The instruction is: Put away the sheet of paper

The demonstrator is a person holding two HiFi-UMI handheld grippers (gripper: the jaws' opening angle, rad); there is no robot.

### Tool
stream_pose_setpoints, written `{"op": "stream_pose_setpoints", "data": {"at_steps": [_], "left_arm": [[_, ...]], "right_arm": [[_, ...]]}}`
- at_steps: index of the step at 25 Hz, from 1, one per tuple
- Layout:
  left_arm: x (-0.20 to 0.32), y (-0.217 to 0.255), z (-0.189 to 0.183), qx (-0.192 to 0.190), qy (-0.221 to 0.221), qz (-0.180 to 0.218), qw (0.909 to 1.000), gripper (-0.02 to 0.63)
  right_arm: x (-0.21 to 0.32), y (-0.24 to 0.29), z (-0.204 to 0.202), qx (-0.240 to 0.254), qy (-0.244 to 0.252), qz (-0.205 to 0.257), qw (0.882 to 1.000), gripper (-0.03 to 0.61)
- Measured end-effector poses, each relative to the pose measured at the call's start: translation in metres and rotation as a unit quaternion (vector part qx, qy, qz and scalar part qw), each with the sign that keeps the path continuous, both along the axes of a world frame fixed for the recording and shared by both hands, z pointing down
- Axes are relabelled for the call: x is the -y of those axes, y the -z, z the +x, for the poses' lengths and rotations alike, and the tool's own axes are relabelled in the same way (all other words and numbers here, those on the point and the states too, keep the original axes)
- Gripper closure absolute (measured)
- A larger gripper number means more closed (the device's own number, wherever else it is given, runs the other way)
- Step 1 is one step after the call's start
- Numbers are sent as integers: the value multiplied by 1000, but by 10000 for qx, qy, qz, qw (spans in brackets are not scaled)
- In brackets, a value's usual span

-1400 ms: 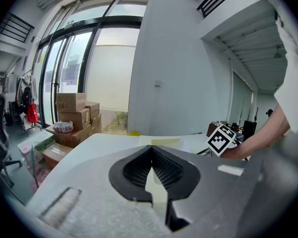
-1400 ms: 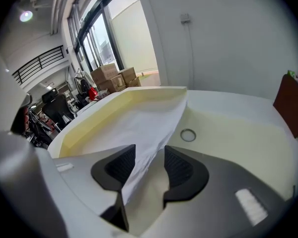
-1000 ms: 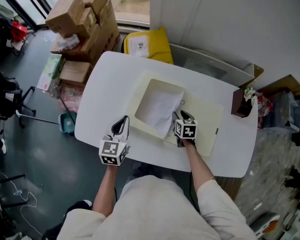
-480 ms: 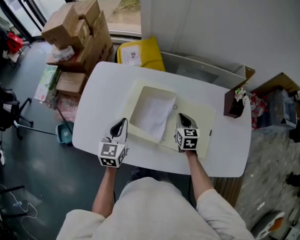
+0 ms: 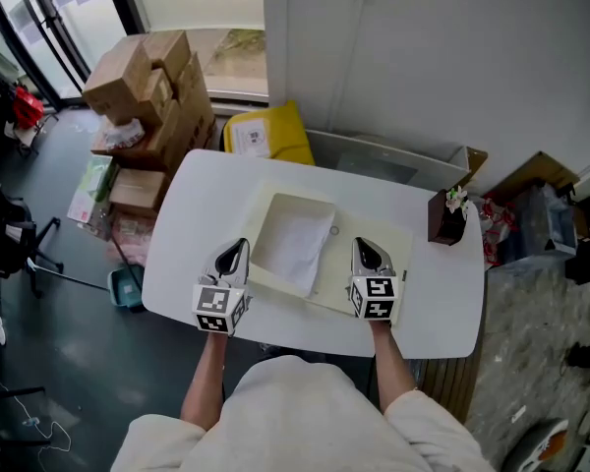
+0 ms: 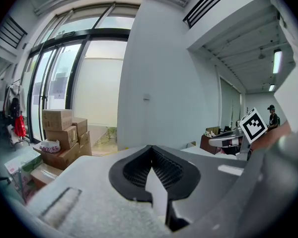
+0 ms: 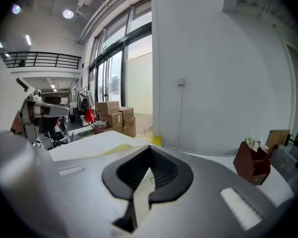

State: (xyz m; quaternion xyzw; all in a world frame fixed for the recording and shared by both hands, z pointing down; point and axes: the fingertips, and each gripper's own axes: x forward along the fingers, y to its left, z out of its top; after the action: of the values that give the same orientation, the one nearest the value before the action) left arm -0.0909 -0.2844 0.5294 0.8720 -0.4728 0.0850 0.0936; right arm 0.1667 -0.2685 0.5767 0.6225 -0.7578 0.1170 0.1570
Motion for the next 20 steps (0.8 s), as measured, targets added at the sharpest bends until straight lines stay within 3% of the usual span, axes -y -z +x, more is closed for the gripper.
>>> {"op": "stream_pose_setpoints", "data": {"at_steps": [10, 20], "left_arm": [[13, 33, 2, -38, 16, 349, 9994, 612], [22, 49, -2, 11, 54, 614, 9981, 612]], "right_arm": [[-4, 50, 13, -113, -113, 552, 9983, 578], [-4, 70, 16, -114, -155, 813, 9965, 578]]}}
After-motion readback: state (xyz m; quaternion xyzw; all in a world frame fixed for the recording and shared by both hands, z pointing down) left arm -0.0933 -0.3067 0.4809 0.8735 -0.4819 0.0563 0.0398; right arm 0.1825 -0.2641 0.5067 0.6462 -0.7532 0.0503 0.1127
